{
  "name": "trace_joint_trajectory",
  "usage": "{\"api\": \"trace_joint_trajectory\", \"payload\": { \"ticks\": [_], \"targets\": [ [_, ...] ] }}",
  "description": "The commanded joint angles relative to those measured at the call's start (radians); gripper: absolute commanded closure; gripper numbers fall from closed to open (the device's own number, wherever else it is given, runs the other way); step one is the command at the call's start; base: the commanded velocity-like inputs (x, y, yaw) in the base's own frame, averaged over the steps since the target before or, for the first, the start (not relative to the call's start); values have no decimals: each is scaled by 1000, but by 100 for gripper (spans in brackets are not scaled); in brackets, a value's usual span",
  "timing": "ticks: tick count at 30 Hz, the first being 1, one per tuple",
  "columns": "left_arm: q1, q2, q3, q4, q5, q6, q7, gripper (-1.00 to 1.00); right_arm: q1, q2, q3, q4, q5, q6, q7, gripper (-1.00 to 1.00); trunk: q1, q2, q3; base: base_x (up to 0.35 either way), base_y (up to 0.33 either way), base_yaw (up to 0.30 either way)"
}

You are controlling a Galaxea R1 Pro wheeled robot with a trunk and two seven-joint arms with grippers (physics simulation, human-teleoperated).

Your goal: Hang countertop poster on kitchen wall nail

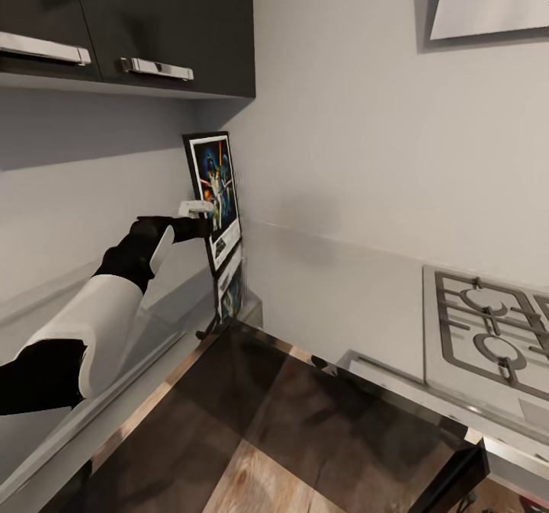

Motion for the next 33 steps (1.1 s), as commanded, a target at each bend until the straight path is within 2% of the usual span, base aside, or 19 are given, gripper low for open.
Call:
{"api": "trace_joint_trajectory", "payload": {
  "ticks": [1,3,4,13,33],
  "targets": [
    [-1,1,-1,-3,-4,4,-3,100,-1,0,1,1,9,-3,-7,-100,0,0,0,0,0,0],
    [-1,1,-1,-15,-4,4,-3,100,-1,0,1,1,9,-4,-7,-100,0,0,3,0,0,0],
    [-1,1,5,-97,-4,5,-8,100,-1,-1,1,0,9,-2,-7,-100,0,0,3,-136,0,0],
    [-1,-2,7,-150,-4,7,-17,100,-1,-2,1,-1,9,-1,-7,-100,0,0,3,-173,0,0],
    [-1,-4,11,-162,-4,8,-17,100,-1,-2,1,-1,9,-1,-7,-100,0,0,3,-272,0,0]
  ]
}}
